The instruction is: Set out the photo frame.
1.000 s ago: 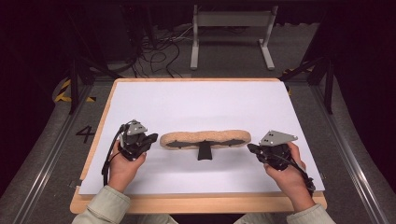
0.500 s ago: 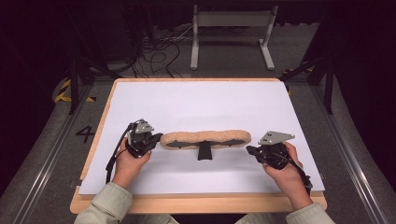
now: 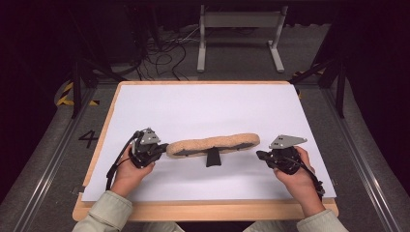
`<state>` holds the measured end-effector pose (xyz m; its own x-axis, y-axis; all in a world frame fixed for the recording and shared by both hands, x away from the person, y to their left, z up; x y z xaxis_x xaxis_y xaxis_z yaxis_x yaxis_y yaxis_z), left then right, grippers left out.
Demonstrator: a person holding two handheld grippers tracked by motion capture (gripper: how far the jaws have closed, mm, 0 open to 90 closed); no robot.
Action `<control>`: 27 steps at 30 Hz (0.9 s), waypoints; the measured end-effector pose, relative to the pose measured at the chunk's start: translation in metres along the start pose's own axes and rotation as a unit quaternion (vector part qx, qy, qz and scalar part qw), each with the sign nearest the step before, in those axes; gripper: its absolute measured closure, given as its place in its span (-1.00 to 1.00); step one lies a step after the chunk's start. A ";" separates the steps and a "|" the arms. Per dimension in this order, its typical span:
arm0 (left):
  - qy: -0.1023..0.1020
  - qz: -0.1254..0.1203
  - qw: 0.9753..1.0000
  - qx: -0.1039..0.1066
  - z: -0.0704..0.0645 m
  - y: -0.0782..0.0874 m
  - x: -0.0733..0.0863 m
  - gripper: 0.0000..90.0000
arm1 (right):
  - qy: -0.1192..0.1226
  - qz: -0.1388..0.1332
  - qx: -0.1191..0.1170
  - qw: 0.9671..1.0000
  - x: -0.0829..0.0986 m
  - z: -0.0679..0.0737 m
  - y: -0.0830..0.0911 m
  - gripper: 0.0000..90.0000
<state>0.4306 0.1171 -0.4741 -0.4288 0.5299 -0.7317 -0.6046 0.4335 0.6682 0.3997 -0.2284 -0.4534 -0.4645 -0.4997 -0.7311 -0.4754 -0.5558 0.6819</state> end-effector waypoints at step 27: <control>-0.138 0.030 0.978 0.151 -0.066 0.018 0.007 1.00 | -0.008 -0.013 0.002 1.000 -0.005 -0.005 0.012 1.00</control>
<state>0.3723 0.0800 -0.4757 -0.2340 0.7193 -0.6540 -0.3395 0.5699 0.7483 0.4000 -0.2356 -0.4417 -0.4630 -0.4749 -0.7484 -0.4909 -0.5656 0.6627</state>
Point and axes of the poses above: each handheld gripper's, and its own axes: y roughly backward along the jaws, x roughly out of its underside, z roughly to its left, the point moved 8 cm from there along -y, roughly forward along the jaws, and after that the axes turned 8 degrees about -x, right-handed, at the moved point
